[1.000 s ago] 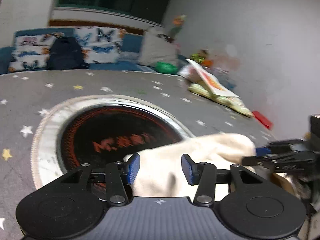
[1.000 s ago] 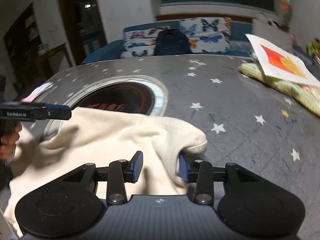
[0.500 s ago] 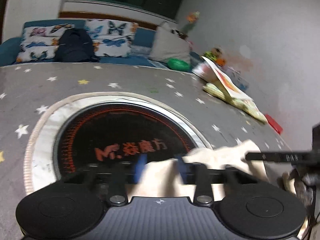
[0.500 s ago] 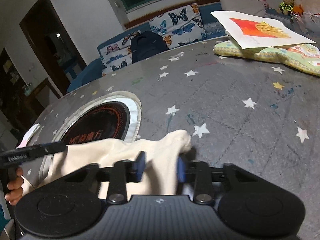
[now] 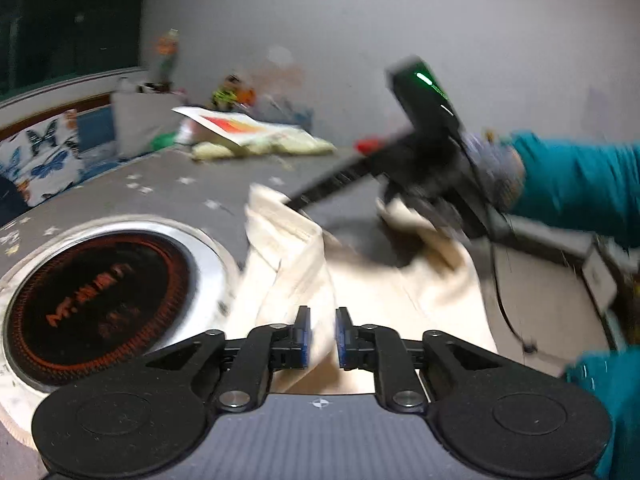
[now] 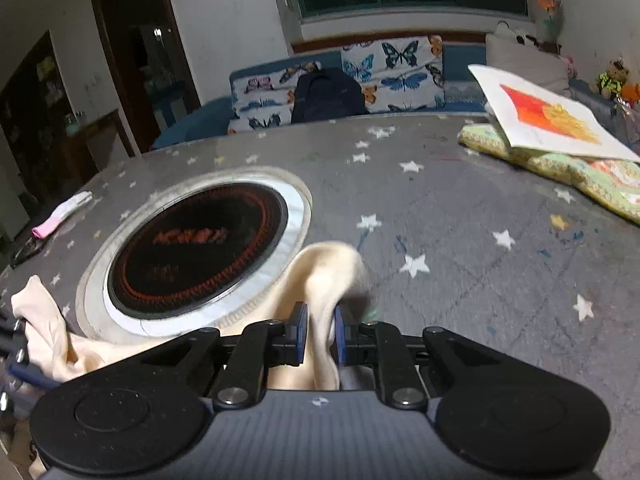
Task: Fold clothes
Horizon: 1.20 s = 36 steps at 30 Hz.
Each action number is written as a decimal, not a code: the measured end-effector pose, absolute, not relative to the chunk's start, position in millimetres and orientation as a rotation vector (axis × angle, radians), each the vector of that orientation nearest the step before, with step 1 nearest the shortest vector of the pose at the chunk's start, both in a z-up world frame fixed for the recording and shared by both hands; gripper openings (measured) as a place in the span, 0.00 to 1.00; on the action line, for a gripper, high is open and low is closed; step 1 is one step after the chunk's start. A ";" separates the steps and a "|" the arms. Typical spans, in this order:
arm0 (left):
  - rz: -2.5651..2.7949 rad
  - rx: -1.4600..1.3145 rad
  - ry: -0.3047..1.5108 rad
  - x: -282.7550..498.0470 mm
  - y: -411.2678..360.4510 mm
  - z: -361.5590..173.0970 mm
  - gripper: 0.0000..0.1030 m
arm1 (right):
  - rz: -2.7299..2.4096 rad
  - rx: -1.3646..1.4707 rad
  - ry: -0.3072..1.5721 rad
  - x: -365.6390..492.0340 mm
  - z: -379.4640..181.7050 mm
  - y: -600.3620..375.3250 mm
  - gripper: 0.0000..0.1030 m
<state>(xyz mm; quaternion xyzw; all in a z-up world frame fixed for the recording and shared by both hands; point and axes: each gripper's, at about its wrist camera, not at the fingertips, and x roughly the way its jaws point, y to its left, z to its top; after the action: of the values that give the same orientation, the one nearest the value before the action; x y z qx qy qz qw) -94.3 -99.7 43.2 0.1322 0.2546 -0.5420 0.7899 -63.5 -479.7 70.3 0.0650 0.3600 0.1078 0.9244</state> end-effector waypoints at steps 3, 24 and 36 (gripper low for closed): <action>-1.147 0.254 0.518 -100.1 -90.0 49.5 0.25 | 0.211 0.151 0.752 -62.6 66.8 -482.1 0.18; -0.846 0.191 0.721 -77.4 -100.1 43.2 0.11 | 0.164 0.273 0.750 -45.4 54.7 -509.2 0.33; -0.542 0.118 0.567 -13.4 -49.0 78.2 0.00 | 0.190 0.218 0.765 -18.0 57.1 -489.7 0.18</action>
<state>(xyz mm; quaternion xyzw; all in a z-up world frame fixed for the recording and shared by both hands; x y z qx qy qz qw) -13.4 -49.0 78.2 0.0575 0.2760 -0.2638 0.9225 -18.0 -489.7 57.1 0.1061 0.3717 0.0923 0.9176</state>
